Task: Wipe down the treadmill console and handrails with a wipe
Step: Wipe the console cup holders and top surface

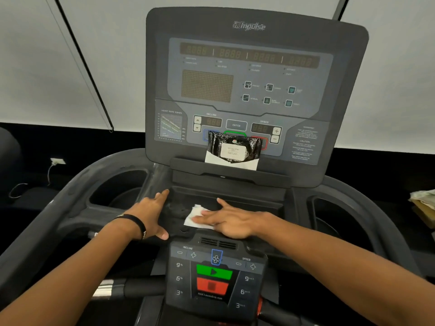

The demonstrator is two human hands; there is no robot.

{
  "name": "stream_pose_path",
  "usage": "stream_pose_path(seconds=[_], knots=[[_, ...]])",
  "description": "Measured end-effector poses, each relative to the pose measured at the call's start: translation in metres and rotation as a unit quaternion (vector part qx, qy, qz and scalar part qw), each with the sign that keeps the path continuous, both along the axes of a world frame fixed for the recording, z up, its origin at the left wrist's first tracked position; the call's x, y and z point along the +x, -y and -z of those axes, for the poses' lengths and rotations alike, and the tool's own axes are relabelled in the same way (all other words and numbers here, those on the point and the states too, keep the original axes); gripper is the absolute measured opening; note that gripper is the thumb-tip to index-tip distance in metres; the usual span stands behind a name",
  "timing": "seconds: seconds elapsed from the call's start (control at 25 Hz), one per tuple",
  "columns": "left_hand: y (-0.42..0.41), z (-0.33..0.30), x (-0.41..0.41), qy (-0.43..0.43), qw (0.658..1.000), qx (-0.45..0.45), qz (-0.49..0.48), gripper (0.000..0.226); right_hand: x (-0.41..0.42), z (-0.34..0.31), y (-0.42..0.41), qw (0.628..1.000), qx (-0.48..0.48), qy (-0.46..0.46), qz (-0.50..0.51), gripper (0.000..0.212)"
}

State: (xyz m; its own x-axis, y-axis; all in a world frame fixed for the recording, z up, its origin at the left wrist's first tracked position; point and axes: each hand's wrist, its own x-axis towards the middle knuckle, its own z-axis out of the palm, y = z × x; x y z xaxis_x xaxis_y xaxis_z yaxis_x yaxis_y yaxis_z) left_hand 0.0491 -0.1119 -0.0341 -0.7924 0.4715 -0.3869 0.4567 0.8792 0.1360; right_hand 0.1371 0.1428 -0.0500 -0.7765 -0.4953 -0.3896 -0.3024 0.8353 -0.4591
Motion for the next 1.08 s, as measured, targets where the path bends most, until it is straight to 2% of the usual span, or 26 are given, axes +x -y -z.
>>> stream_pose_path(seconds=[0.16, 0.32, 0.4, 0.52, 0.68, 0.96, 1.08], knots=[[0.003, 0.000, 0.002, -0.002, 1.000, 0.012, -0.012, 0.129, 0.038, -0.010, -0.042, 0.995, -0.054, 0.048, 0.071, 0.059], [0.002, -0.002, 0.006, 0.004, 1.000, 0.010, -0.011, 0.128, 0.106, -0.031, -0.130, 0.979, -0.013, 0.099, 0.176, 0.044], [0.002, -0.003, 0.006, 0.004, 1.000, 0.009, -0.008, 0.129, 0.130, -0.034, -0.145, 0.992, 0.023, 0.070, 0.107, 0.041], [0.001, -0.003, 0.004, 0.001, 1.000, 0.000, -0.007, 0.130, 0.144, -0.019, -0.126, 0.998, 0.059, -0.016, -0.023, 0.055], [-0.001, -0.005, 0.004, 0.000, 1.000, -0.009, -0.002, 0.130, 0.126, -0.010, -0.086, 0.998, 0.048, -0.039, -0.030, 0.062], [-0.012, -0.009, 0.008, -0.021, 0.997, -0.058, 0.040, 0.120, 0.168, -0.014, -0.107, 0.988, -0.099, 0.020, 0.118, 0.052], [-0.011, -0.006, 0.004, -0.017, 0.997, -0.065, 0.045, 0.122, 0.183, -0.009, -0.101, 0.976, -0.135, 0.038, 0.169, 0.063]])
